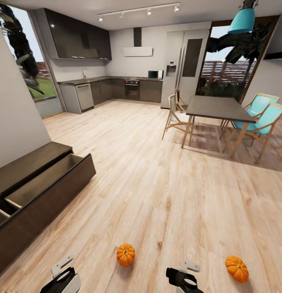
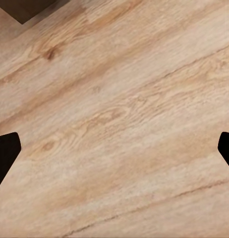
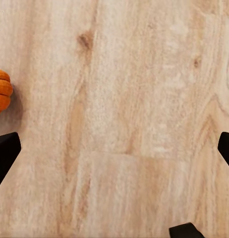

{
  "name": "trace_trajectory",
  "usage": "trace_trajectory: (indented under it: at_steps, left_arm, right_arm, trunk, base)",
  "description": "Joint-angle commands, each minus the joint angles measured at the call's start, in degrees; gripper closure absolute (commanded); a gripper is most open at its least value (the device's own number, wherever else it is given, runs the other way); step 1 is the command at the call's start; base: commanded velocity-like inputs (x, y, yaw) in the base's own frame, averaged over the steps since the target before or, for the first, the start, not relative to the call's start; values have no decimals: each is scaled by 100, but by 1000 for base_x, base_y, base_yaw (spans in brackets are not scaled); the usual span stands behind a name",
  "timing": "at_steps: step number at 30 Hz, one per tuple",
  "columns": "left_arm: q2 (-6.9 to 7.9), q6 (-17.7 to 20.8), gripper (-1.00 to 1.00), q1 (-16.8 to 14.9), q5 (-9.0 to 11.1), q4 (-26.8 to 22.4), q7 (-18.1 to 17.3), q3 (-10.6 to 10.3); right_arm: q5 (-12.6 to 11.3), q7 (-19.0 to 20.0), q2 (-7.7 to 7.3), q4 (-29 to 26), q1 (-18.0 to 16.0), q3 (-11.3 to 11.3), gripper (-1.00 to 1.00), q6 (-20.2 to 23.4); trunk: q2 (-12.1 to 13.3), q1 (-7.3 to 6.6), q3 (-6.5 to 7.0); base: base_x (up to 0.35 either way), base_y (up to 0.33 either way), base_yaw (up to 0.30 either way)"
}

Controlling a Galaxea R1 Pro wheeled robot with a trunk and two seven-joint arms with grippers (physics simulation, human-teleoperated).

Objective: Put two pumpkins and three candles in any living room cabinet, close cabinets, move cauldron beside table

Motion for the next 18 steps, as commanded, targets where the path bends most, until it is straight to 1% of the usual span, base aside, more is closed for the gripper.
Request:
trace_trajectory:
  at_steps: [1, 7, 18]
  left_arm:
    - [8, -20, -100, -4, 54, -5, 35, -48]
    - [8, -20, -100, -4, 54, -4, 35, -48]
    - [8, -20, -100, -4, 54, -6, 35, -48]
  right_arm:
    - [-45, -43, -5, -7, -7, 48, -100, -7]
    - [-45, -47, -5, -7, -7, 48, -100, -7]
    - [-45, -48, -5, -7, -7, 48, -100, -7]
  trunk:
    - [-3, 0, -5]
    - [-3, 0, -5]
    - [-3, 0, -5]
  base:
    - [-57, 0, 242]
    - [-145, 0, 275]
    - [-13, 0, 283]
